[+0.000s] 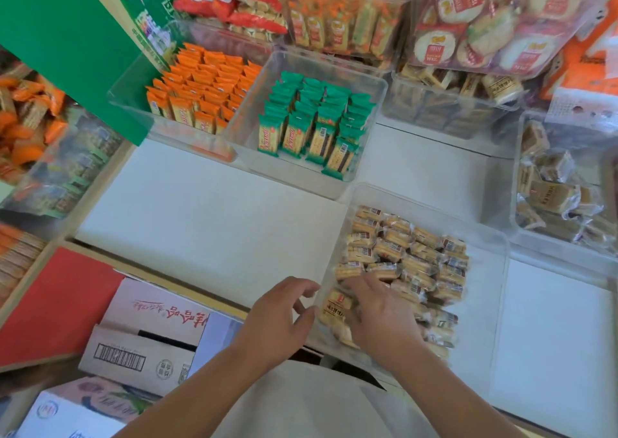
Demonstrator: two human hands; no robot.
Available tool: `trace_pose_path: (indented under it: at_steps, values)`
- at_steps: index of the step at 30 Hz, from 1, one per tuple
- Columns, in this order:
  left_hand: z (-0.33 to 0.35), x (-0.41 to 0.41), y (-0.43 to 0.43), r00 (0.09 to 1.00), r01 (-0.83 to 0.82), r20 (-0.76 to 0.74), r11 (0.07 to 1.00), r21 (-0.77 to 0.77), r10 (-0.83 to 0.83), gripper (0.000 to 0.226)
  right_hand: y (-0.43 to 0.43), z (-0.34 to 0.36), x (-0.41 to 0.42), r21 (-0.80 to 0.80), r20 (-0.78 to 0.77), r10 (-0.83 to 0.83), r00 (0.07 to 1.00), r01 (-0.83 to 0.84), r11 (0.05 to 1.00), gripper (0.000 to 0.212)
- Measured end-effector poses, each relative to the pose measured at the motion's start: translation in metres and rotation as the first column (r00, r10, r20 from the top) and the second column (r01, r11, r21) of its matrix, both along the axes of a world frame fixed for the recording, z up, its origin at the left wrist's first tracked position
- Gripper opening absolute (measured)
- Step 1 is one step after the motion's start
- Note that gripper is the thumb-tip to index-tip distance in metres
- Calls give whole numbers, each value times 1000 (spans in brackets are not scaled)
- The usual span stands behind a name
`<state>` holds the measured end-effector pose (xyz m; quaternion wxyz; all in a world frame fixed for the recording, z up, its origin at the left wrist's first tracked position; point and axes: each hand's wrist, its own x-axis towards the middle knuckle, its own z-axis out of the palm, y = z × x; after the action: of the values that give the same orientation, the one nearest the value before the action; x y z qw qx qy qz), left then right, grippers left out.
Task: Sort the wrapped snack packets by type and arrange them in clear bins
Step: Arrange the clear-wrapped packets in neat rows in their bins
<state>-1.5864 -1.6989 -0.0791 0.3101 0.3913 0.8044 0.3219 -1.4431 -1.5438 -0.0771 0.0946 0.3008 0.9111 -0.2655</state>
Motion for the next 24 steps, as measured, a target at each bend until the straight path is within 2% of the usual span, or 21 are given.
trace_pose_path:
  at_steps: [2,4,7,11,14,18,21,24]
  values:
    - [-1,-5,-3,1000,-9,17,1000,8,9,28,-8,-5,-13,-186,-14,-83,996,79,979,27]
    - [-2,-8,-7,999,21,26,1000,3,-21,26,-7,-15,-25,-271,184,-136,973,183,945,24]
    - [1,-10,-12,997,71,41,997,1,-71,27,-5,-34,-35,-228,307,-106,946,181,957,29]
    - [1,-15,-17,993,104,64,995,-6,-103,27,-20,-42,-42,-182,421,3,907,82,980,55]
    - [1,-16,-18,990,112,89,993,-21,-110,27,-13,-42,-38,-206,366,-3,931,84,975,54]
    - [0,-15,-20,990,84,118,996,-33,-80,26,-1,-36,-31,-194,323,74,944,-10,981,48]
    - [3,-10,-18,992,61,114,997,-40,-56,23,0,-33,-32,-214,264,29,964,29,976,34]
    - [6,-7,-17,996,48,72,998,-27,-46,23,3,-30,-31,-121,161,-33,986,53,991,26]
